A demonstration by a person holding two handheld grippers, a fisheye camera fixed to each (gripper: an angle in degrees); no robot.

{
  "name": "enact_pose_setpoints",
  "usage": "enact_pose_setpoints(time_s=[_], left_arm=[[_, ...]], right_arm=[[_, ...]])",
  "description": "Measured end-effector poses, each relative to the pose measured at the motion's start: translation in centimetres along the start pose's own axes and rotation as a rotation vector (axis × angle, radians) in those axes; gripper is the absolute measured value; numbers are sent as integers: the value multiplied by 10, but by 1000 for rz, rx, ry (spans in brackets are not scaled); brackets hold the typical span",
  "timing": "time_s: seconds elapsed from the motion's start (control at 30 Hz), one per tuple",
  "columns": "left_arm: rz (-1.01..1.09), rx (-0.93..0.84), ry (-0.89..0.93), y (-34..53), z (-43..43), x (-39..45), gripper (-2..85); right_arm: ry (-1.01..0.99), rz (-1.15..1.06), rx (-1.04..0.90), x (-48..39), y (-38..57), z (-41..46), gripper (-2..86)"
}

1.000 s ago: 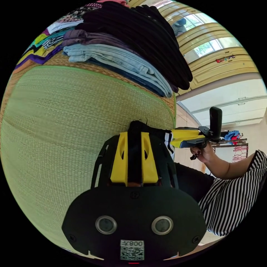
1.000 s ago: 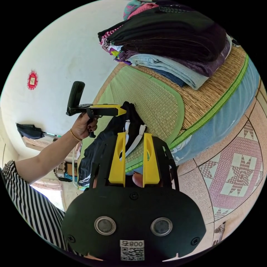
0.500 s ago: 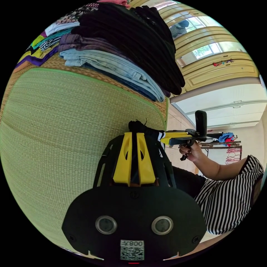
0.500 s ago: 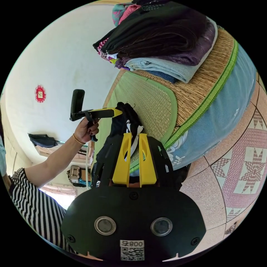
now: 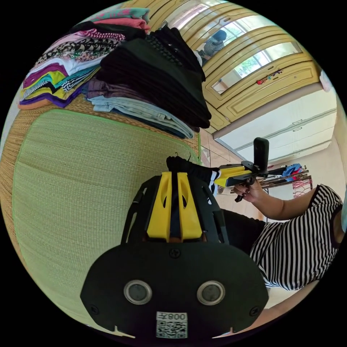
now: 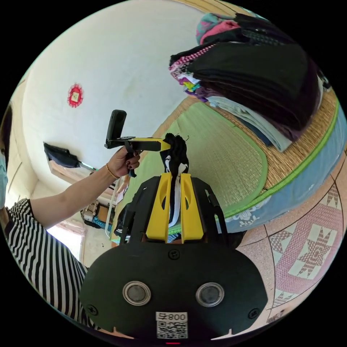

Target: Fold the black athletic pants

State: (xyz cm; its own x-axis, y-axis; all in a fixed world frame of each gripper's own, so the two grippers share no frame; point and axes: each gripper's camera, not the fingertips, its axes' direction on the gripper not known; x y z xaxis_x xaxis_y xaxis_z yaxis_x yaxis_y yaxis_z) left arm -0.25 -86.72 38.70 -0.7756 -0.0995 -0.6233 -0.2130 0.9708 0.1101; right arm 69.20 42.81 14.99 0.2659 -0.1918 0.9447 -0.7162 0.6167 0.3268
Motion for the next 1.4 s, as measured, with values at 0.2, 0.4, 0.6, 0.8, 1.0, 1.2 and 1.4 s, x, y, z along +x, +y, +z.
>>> enact_pose_setpoints(time_s=[0.2,0.4,0.6,0.8,1.0,1.2,1.4], left_arm=[[5,82,-5,70,-55,6,27],[-51,160,5,166,-103,3,30],[-188,176,26,268,-126,-14,38],[-371,185,109,355,-128,-43,58],[-551,249,153,436,-135,-52,65],[-602,424,217,483,-143,-30,73],[-621,335,126,497,-132,-10,56]], right_arm=[[-62,-127,-43,-60,11,36,31],[-122,-249,-150,-119,29,95,31],[-160,-324,-295,-160,56,172,29],[-135,-354,-418,-176,86,247,33],[-103,-354,-527,-180,112,311,41],[-36,-438,-624,-195,136,362,57],[11,-519,-668,-210,155,394,63]])
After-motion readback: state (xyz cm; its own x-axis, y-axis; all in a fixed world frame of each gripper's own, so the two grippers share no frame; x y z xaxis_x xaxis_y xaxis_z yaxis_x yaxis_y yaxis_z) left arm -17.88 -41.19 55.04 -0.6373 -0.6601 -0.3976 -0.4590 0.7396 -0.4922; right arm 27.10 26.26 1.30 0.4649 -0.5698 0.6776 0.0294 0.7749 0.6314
